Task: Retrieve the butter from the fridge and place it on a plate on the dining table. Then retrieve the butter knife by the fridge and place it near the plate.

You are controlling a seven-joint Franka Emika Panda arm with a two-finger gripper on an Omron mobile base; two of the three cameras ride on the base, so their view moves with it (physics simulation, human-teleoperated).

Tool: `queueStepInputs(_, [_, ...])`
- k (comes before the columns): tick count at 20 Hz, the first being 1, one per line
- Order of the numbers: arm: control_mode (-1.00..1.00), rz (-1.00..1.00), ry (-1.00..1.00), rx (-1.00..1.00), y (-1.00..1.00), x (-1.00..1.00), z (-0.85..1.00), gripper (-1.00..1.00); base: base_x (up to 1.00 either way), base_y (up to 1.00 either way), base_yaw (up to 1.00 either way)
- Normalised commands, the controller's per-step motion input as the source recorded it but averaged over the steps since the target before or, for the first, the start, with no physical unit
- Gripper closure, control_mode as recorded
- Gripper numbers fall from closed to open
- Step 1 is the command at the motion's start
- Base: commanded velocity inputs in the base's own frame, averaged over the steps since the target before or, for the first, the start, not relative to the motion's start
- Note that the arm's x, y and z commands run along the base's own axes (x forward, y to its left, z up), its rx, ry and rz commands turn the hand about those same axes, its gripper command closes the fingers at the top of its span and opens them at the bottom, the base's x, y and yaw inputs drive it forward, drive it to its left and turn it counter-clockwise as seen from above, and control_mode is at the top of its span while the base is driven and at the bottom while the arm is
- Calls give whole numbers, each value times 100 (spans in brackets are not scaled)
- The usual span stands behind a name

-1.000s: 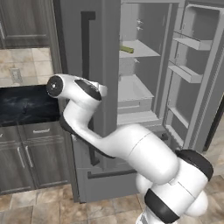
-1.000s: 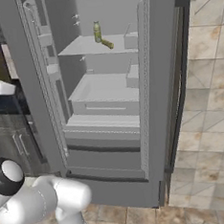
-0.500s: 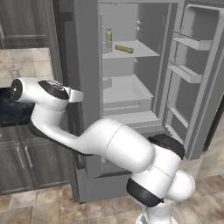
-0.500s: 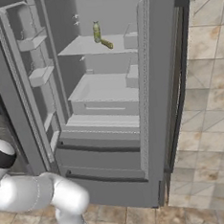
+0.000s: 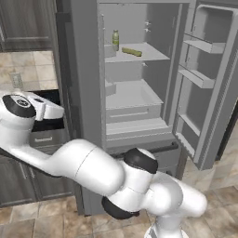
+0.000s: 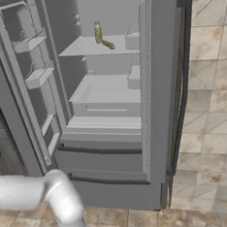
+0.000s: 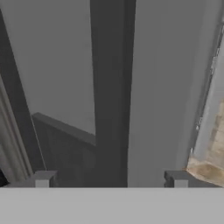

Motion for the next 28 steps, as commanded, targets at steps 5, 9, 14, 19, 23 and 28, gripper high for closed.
queueStepInputs(5, [-100, -16, 8, -3, -25, -100, -33, -100, 0, 0, 0])
queueStepInputs(9, [-100, -9, 2, 0, -74, -100, -52, -100, 0, 0, 0])
queueStepInputs(14, [-100, -9, -1, 15, -97, -100, -2, -100, 0, 0, 0])
queueStepInputs(19, [-100, 0, -8, 33, -100, -100, 0, -100, 0, 0, 0])
queueStepInputs(23, [-100, 15, -10, 48, -100, -100, -6, -100, 0, 0, 0])
queueStepInputs(28, [-100, 22, -5, 66, -100, -53, 0, -100, 0, 0, 0])
